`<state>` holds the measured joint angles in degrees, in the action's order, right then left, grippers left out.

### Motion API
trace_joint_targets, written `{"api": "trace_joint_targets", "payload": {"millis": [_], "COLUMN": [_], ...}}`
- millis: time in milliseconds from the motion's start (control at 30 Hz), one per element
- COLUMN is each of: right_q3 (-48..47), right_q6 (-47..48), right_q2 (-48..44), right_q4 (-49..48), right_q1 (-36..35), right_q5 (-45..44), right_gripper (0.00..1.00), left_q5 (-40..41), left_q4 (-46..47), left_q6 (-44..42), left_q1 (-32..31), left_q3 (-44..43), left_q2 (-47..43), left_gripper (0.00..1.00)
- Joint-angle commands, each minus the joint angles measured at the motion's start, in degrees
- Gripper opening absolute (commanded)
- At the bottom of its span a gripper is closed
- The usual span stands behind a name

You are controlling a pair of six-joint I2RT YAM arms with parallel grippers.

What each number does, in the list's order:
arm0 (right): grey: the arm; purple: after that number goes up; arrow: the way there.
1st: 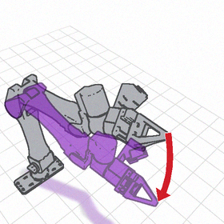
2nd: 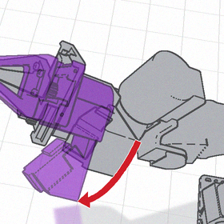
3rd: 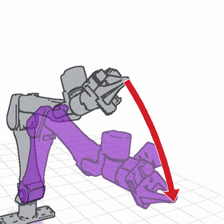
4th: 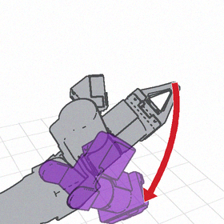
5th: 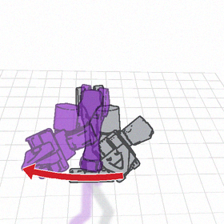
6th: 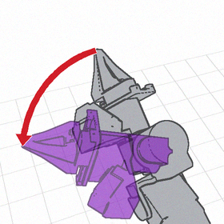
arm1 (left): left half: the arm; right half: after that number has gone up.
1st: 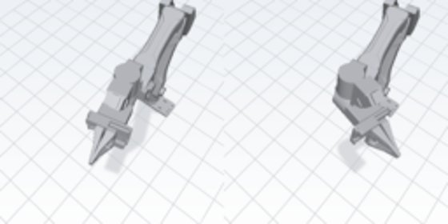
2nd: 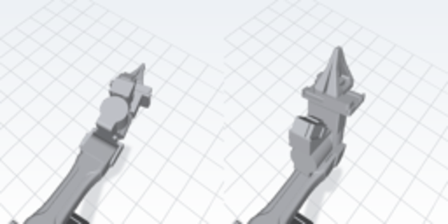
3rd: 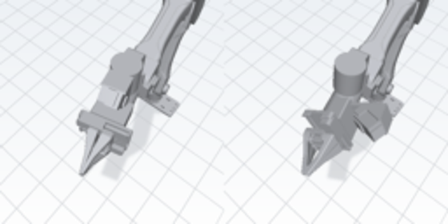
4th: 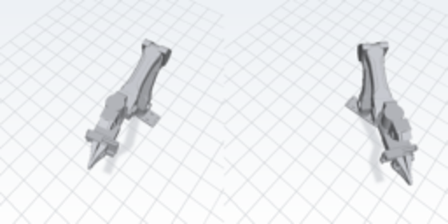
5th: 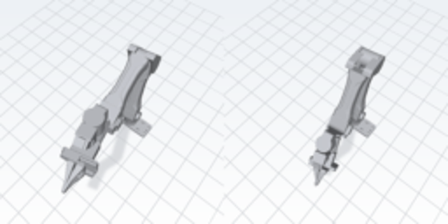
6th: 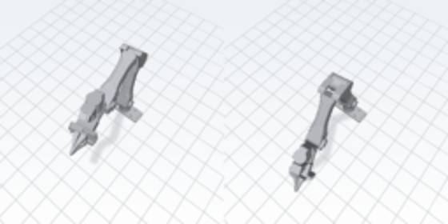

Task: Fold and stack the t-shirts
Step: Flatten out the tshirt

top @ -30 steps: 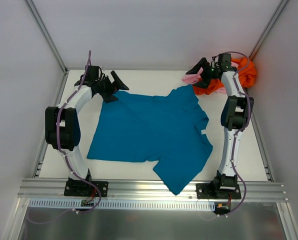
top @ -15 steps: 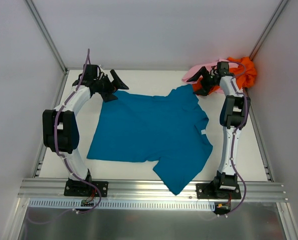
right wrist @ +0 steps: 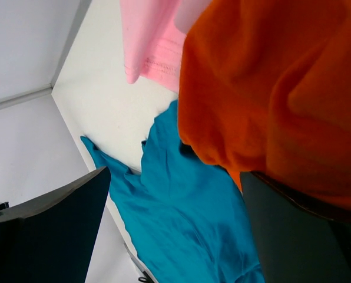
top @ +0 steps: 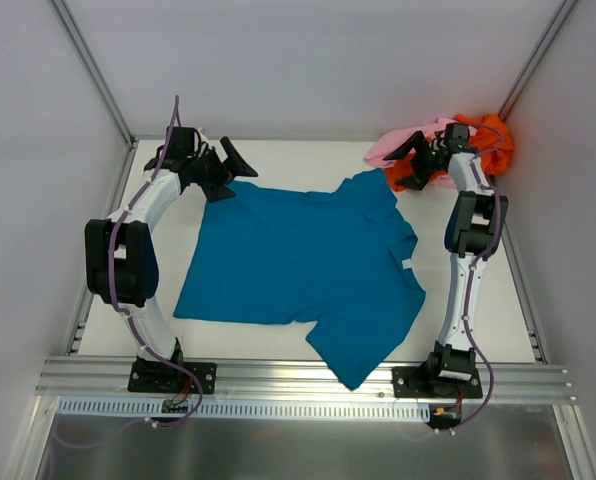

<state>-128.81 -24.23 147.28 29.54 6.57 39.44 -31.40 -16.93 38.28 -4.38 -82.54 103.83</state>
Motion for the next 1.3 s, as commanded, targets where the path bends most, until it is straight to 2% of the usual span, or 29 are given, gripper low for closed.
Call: {"api": "trace_joint_targets", "payload": {"millis": [0, 933, 1267], "right_q3": [-3.28, -5.66, -4.08], "right_q6": [-1.96, -10.75, -13.56], "right_q2": [1.07, 1.52, 2.66], "right_q4": [-2.91, -9.94, -12.58], "right_q1": [0.2, -3.84, -8.85], "right_q5": [0.46, 4.06, 4.42], "right_gripper": [0.98, 0.98, 0.99], "left_q5": [-1.39, -2.35, -2.44], "left_q4": [-1.09, -0.56, -1.0], "left_q6": [-0.75, -0.49, -0.75], "left_q1": [0.52, 0.52, 0.6], "left_q3": [-2.54, -7.63, -8.42], "left_q2": [-0.03, 4.8, 5.59], "left_gripper": [0.99, 0.98, 0.99]}}
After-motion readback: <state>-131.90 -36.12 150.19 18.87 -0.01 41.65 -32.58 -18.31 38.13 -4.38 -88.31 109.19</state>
